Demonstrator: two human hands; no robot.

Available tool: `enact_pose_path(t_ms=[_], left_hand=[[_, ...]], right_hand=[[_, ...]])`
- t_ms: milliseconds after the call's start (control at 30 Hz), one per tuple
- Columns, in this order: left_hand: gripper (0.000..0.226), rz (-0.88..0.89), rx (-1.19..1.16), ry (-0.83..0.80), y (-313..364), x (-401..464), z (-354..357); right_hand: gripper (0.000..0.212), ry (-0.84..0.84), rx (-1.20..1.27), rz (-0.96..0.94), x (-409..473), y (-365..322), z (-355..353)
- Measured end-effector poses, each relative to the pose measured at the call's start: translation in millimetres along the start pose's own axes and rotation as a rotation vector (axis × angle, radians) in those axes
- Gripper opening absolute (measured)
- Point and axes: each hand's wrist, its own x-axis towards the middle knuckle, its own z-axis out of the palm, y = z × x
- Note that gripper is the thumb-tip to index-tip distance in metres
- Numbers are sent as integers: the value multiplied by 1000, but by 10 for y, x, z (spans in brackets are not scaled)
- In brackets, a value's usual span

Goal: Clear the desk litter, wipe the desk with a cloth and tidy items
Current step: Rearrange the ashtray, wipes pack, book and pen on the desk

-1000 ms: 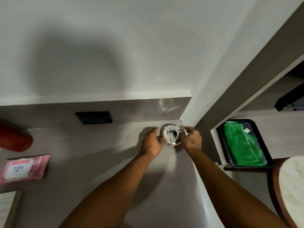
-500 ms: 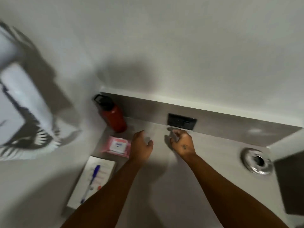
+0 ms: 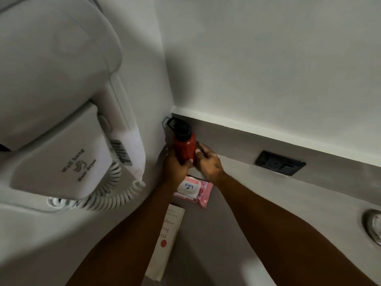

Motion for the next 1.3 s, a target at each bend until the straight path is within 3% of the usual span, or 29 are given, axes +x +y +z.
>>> enact_pose_path(t_ms=[233,533,700,833,900,967,1067,1167,1300], left_hand=[[80,-3,-94,-138,30,128,172],[82,13,-83,-262,290,-263,967],[85,35,-17,-277,334,-307,980],[87,115,183,-333,222,-282,395],[98,214,548,-424,91,-231,-22],[103,149,743,-530,-21,-234,-350],[75,106,827,-652,-42,-224,-509],[87,201,983,-672,10,-164,-476],[72,318,1037,-655,-25,-217,-329]], right_hand=[[39,30,319,102,-93,-15,-142],[35,153,399,40,-400,241,-1033],[24,254,399,64,-503,217,-1140],[14,471,-27,70,-801,488,-1102],[23,325,-140,-64,-993,652,-960],[45,102,-444,-216,-1075,745,-761],[78,-92,-863,-412,-896,735,-478],[98,-167,-989,-413,-640,729,-323],[97,-209,-1011,-361,-601,832,-495]])
